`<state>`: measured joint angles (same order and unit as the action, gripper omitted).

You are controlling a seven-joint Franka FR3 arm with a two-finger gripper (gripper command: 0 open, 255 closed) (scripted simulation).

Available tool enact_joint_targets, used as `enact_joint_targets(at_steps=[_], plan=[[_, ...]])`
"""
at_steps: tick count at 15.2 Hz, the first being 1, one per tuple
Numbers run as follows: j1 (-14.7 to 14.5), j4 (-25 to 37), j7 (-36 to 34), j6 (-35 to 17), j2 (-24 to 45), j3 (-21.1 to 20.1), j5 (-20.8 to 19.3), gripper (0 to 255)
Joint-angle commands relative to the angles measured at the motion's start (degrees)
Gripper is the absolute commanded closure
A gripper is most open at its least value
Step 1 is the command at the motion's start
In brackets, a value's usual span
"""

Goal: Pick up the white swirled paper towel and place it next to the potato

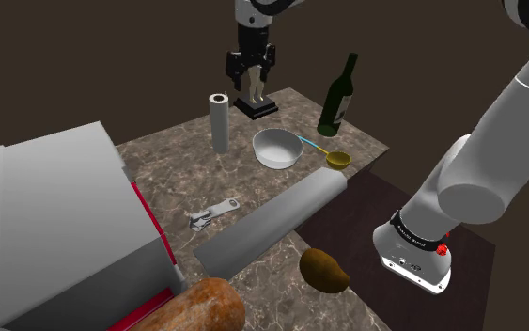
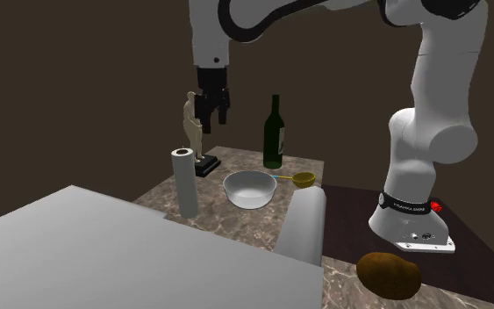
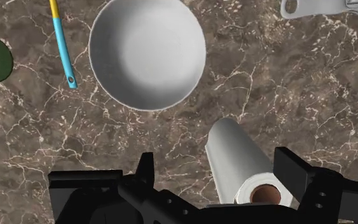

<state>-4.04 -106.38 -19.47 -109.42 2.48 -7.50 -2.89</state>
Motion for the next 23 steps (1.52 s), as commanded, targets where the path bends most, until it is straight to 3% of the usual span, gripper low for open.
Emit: enact_joint_targets(at_steps=[1, 8, 16, 23], plan=[[-0.54, 4.19, -1.53, -0.25, 4.43, -0.43, -0.49, 0], [-2.77, 22.61, -5.23, 2.03, 20.58, -0.75, -2.36, 0], [-2.66, 18.45, -5.44, -3.26, 21.71, -0.57, -2.62, 0], [-2.66, 18.49, -5.44, -3.23, 21.73, -0.57, -2.62, 0]])
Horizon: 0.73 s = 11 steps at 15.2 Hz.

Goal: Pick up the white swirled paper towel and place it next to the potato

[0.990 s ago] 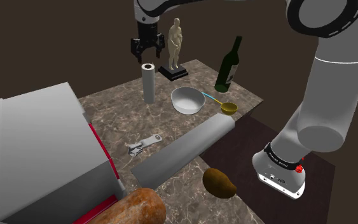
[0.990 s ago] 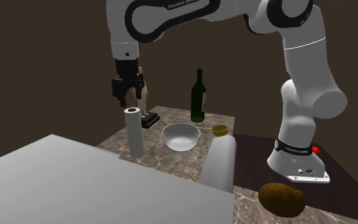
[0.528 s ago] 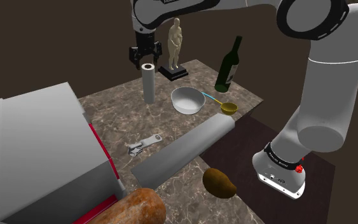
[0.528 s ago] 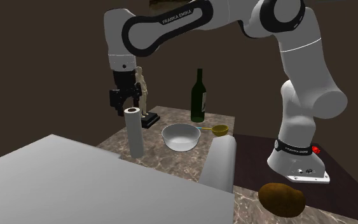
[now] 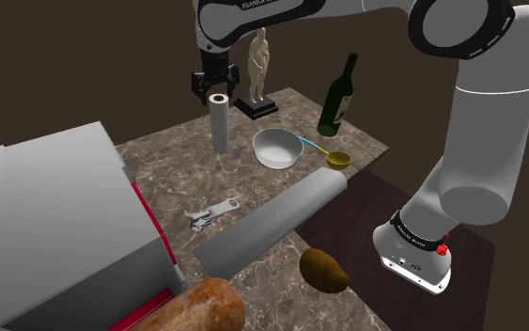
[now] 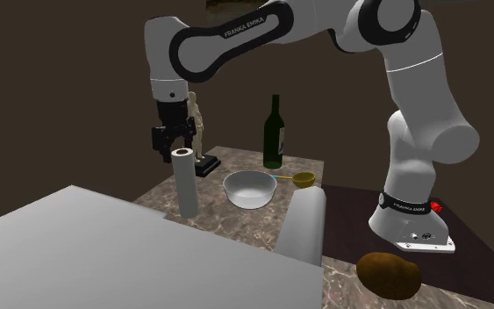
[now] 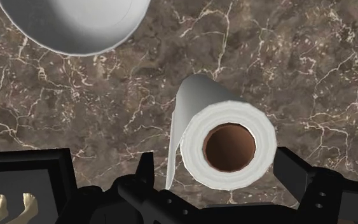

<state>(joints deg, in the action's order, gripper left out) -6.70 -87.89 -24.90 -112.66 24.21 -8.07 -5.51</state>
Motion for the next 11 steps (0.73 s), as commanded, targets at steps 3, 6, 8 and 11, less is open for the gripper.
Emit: enact_joint_targets(at_steps=[3, 6, 8, 11], plan=[[0.0, -0.01, 0.0, 0.0, -0.01, 0.0, 0.0, 255], [0.0, 0.01, 0.0, 0.0, 0.01, 0.0, 0.0, 255], [0.0, 0.03, 0.0, 0.02, 0.01, 0.0, 0.0, 255], [0.0, 0.49, 0.04, 0.67, -0.18, -0.02, 0.04, 255]])
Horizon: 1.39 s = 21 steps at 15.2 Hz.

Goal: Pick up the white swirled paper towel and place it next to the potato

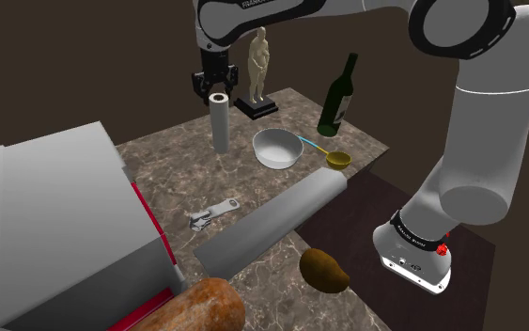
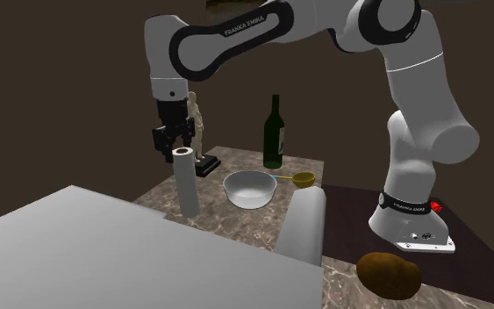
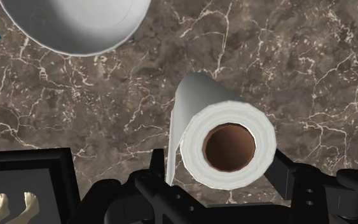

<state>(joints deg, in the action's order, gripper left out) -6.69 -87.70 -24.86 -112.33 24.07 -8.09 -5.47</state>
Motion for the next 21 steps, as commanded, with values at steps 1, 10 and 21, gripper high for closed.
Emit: enact_joint_targets(at_steps=[1, 10, 21], plan=[[-0.02, 0.82, 0.05, 1.04, -0.21, -0.02, 0.04, 255], [-0.14, 6.44, 0.41, 7.53, -1.11, -0.15, 0.31, 255], [-0.52, 15.79, 0.77, 16.3, -0.54, -0.23, 0.34, 255]])
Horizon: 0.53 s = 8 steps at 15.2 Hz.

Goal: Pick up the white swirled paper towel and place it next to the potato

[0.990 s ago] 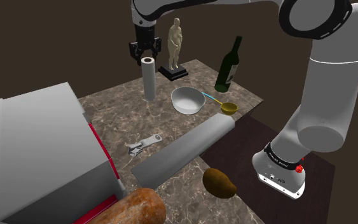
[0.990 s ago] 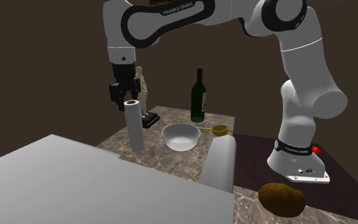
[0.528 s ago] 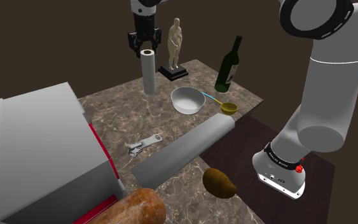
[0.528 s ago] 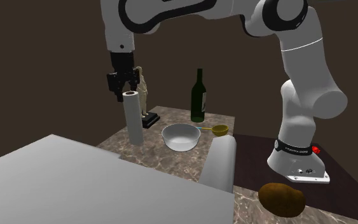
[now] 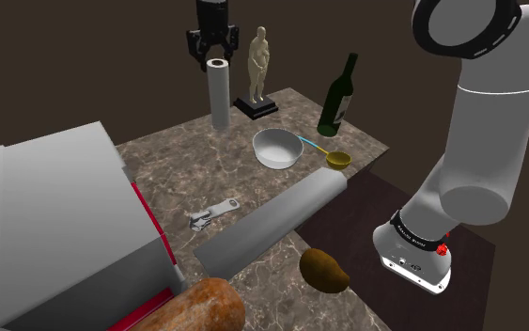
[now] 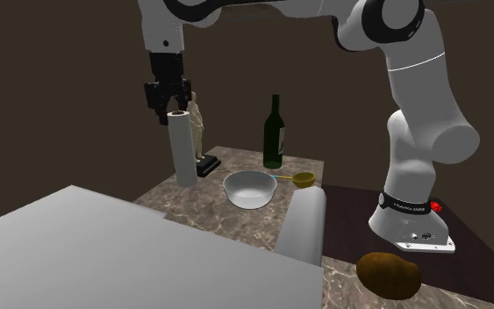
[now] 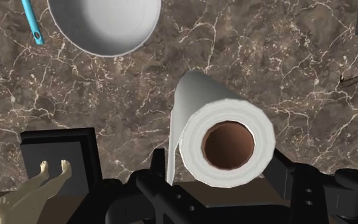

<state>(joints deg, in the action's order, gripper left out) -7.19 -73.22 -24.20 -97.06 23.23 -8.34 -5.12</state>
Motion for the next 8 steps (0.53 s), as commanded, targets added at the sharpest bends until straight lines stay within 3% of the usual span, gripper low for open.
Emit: enact_joint_targets(at_steps=[1, 8], plan=[[-0.07, 2.33, 0.13, 1.88, 0.47, 0.02, -0.04, 255], [-0.55, 10.38, 0.33, 8.12, 2.28, 0.02, -0.26, 255]])
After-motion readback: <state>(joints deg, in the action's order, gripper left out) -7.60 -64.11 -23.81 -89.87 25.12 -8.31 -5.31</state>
